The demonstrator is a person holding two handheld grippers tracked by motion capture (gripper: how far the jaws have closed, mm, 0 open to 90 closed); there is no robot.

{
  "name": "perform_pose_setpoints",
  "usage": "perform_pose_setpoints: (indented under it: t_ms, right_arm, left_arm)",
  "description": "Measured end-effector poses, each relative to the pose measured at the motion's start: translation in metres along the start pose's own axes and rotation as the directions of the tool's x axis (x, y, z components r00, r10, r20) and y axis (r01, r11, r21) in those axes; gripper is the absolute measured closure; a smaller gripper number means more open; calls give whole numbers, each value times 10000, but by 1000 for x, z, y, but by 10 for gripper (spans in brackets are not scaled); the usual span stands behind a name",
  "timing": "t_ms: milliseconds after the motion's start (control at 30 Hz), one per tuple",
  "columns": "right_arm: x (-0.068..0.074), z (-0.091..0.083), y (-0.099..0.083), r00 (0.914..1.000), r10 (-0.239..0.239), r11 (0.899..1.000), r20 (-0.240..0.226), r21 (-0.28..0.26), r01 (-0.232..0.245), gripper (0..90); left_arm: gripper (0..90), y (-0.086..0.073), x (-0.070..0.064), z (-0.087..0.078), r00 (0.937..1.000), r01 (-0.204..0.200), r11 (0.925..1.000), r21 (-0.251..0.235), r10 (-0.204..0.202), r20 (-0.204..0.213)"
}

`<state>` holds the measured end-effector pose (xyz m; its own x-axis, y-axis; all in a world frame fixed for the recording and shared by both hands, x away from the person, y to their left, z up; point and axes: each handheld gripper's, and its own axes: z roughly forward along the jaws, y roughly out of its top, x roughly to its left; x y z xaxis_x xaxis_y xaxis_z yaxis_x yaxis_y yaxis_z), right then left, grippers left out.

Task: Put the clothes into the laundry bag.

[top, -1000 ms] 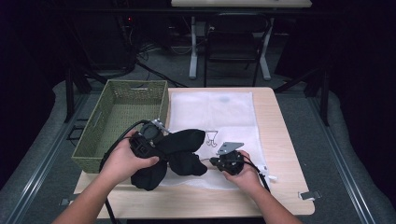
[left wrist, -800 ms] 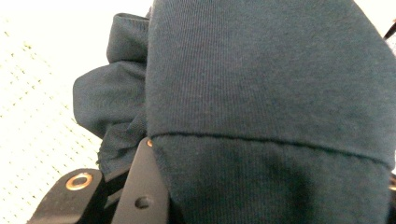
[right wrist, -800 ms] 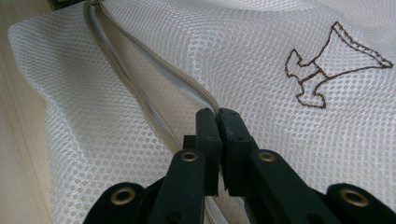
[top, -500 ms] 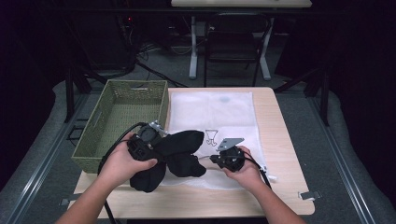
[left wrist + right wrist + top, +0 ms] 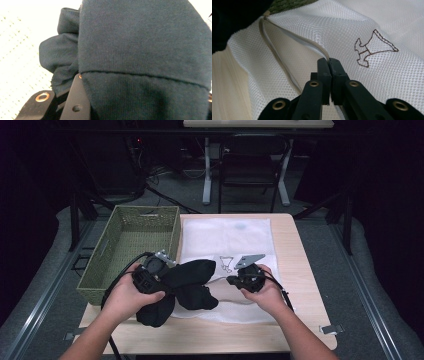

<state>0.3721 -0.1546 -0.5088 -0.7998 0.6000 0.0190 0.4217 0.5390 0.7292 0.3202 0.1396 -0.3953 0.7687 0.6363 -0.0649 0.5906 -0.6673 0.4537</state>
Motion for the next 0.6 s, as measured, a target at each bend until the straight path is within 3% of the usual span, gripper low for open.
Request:
perform_pose_setpoints:
  t_ms: [300, 600]
  right_arm:
    - [-11, -10, 13, 9997, 100, 9997, -200, -229, -105, 880]
    - [-16, -18, 22, 9998, 178, 9970, -44, -746, -181, 881]
  left_arm:
    - [707, -2, 0, -1, 9999, 89, 10000, 37, -89, -55]
    - [707, -4, -6, -3, 9999, 116, 9999, -72, -117, -120]
